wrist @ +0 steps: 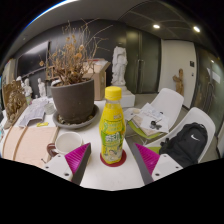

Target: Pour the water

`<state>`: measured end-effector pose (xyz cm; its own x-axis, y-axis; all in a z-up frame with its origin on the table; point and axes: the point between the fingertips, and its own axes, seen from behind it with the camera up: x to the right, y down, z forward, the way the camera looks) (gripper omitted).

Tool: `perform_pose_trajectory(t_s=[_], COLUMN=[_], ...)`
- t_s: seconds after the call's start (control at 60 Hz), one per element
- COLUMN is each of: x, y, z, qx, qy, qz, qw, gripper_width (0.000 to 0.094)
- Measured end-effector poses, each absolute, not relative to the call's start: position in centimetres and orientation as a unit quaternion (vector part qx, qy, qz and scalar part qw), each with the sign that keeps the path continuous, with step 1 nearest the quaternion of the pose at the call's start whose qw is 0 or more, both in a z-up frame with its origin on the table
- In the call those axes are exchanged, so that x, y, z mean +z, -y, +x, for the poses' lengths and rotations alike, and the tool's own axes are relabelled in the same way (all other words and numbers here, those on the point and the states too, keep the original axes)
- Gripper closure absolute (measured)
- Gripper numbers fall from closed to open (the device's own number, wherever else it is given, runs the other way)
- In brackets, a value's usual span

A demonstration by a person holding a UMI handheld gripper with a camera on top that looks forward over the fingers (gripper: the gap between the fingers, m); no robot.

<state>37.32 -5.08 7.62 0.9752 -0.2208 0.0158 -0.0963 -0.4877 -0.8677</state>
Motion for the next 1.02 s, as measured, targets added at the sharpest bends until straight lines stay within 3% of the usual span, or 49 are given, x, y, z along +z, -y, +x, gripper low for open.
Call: perform_pose_trajectory(t_s=[0.267, 0.533, 0.683, 1.017], x=[15.7, 20.5, 21.2, 23.4], y=[19.4, 32.6, 36.5, 38.0], z=[29.3, 18.9, 15.3, 12.4], qx=[-0.097, -0.107, -0.109, -0.12], qy=[-0.098, -0.087, -0.087, -0.065], qz=[-0.873, -0.881, -0.884, -0.874], qw=[0.467, 0.453, 0.447, 0.466], gripper_width=[0.0074, 0.0075, 0.0074, 0.0075])
